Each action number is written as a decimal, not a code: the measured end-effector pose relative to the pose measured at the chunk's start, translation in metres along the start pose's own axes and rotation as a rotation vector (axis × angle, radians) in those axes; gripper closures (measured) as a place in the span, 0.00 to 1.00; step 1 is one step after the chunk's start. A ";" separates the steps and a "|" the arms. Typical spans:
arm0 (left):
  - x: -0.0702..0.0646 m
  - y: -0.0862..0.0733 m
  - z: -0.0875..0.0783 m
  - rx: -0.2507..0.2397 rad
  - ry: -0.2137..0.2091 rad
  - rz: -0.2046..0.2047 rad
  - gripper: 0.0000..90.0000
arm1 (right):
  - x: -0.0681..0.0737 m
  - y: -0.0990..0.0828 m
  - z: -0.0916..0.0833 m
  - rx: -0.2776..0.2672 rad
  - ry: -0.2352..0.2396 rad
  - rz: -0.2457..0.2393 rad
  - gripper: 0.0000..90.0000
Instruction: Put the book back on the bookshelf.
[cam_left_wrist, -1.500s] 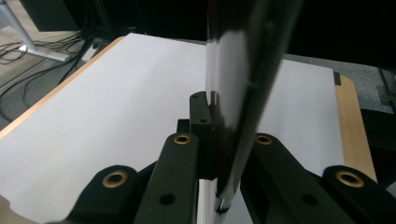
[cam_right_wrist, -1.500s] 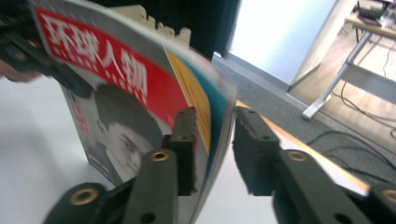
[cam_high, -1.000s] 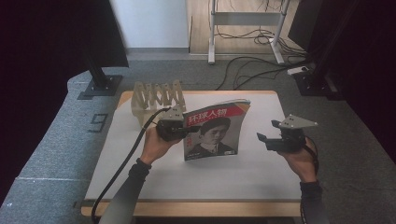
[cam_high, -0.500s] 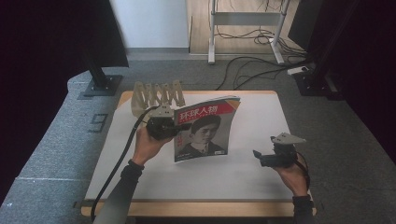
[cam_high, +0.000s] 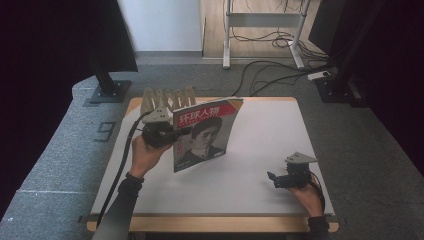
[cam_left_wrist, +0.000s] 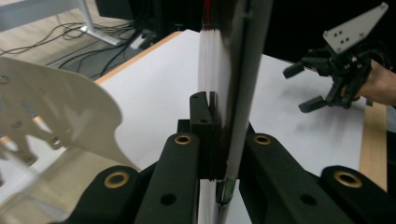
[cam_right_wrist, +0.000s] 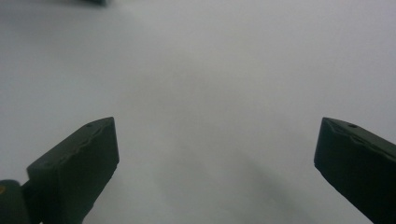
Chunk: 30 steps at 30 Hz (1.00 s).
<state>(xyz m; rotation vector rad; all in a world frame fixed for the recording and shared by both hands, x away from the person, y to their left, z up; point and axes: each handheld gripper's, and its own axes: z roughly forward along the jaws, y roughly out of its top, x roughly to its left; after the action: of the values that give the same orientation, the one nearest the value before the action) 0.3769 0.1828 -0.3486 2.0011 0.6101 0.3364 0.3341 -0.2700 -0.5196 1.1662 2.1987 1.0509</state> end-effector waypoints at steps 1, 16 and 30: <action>0.001 0.000 -0.002 -0.001 0.004 -0.005 0.97 | 0.000 -0.003 0.002 0.009 0.000 0.006 0.00; 0.017 -0.010 -0.054 -0.023 0.103 -0.063 0.97 | -0.002 -0.009 0.016 0.101 0.013 0.021 0.00; 0.041 -0.017 -0.064 -0.027 0.236 -0.106 0.97 | -0.002 -0.010 0.016 0.099 0.012 0.021 0.00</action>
<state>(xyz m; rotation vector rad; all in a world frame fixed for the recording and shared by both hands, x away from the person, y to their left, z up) 0.3761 0.2584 -0.3331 1.9092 0.8519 0.5178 0.3411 -0.2682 -0.5371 1.2305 2.2753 0.9697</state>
